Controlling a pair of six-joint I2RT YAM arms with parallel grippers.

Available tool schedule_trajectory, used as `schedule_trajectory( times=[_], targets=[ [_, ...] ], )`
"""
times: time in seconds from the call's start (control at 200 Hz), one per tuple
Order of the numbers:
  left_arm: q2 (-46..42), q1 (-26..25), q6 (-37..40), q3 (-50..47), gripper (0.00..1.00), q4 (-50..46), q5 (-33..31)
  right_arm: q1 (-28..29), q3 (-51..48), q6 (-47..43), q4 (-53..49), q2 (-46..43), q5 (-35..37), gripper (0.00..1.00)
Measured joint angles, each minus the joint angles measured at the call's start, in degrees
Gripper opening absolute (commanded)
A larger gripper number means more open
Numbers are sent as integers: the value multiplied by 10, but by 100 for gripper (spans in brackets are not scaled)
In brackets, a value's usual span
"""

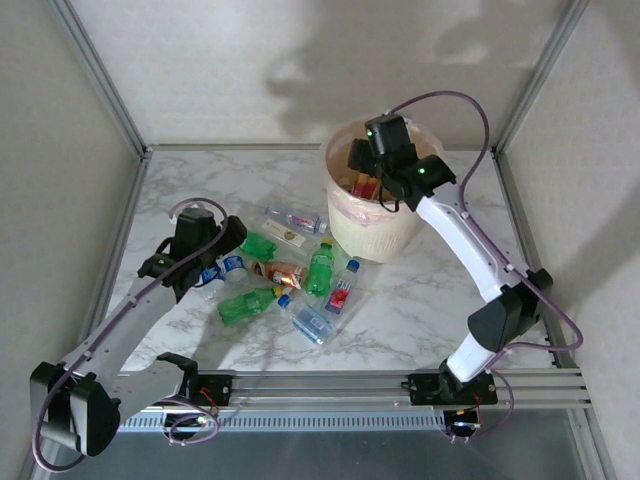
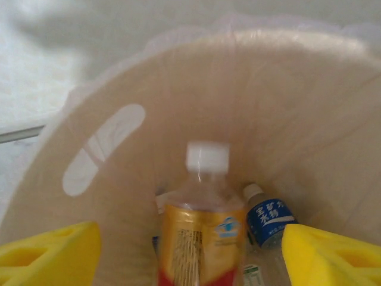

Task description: Put the plastic bottles in the bin

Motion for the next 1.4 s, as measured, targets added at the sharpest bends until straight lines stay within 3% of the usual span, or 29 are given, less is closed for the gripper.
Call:
schedule_trajectory(
  times=[0.295, 0.576, 0.696, 0.911, 1.277, 1.402],
  targets=[
    [-21, 4, -1, -28, 91, 14, -14, 17, 19, -3, -4, -21, -10, 88],
    [-57, 31, -3, -37, 92, -4, -43, 201, -41, -12, 43, -166, -8, 88],
    [-61, 34, -4, -37, 90, -24, -57, 240, -88, -6, 62, -189, 1, 85],
    [-51, 40, -5, -43, 88, -48, -75, 248, -198, 7, 78, -183, 19, 82],
    [-26, 42, -27, -99, 86, -68, -57, 248, -241, 18, 105, -160, 19, 81],
    [-3, 45, -35, -108, 79, -67, -44, 248, -278, 17, 125, -164, 14, 80]
  ],
)
